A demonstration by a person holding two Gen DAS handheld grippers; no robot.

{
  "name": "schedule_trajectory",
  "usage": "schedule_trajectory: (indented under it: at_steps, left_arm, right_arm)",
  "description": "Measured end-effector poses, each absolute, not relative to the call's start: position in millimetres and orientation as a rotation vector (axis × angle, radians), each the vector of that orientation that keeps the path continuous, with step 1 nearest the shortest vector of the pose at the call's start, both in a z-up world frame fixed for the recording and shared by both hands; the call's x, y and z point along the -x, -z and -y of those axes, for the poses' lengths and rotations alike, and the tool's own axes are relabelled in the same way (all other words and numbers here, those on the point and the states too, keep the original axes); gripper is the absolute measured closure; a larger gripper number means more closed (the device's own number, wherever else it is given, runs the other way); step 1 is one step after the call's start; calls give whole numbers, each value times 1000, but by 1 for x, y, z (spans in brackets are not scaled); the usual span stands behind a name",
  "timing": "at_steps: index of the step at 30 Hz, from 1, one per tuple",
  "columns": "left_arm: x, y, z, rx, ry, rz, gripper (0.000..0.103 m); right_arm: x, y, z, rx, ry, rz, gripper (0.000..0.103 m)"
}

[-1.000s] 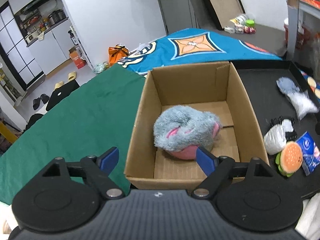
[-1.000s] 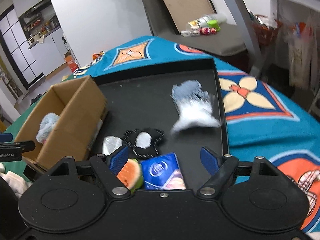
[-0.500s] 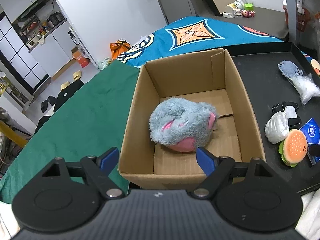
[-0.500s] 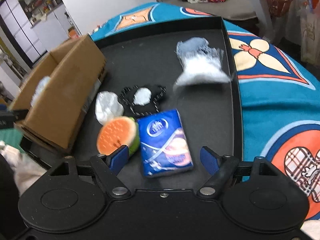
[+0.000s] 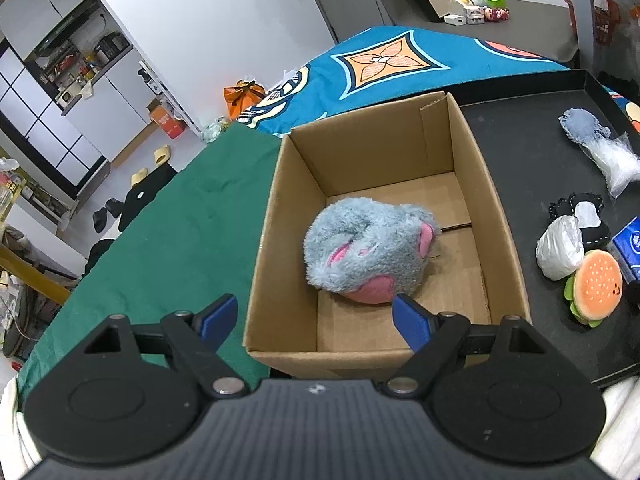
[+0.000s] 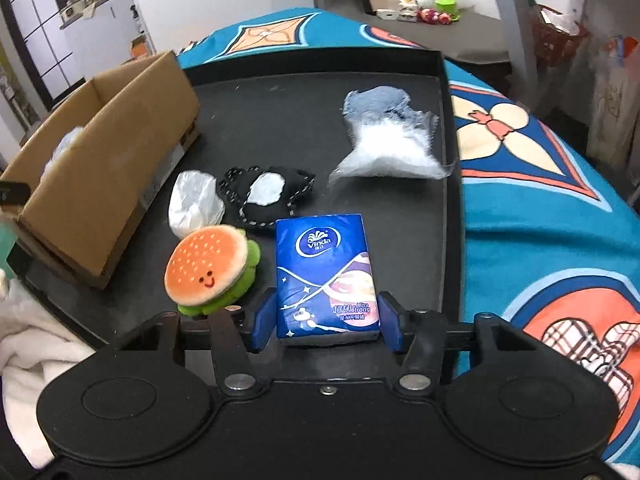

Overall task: Organize soft objects
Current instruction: 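Reach the right gripper to the blue tissue pack and grasp it, then carry the tissue pack into the box beside the mouse and release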

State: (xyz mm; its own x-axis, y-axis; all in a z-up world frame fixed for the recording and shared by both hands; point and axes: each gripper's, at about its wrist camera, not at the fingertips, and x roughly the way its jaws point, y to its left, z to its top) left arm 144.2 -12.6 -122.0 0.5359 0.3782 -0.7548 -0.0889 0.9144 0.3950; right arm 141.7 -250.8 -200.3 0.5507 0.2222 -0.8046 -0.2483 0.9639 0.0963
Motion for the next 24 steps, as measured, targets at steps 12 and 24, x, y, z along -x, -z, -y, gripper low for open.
schedule_trajectory:
  at_steps: [12, 24]
  left_arm:
    - [-142, 110, 12, -333, -274, -944, 19]
    - [-138, 98, -4, -277, -279, -895, 19]
  right_arm:
    - [-144, 174, 255, 24, -234, -871, 51]
    - [-141, 144, 244, 84, -231, -772, 51]
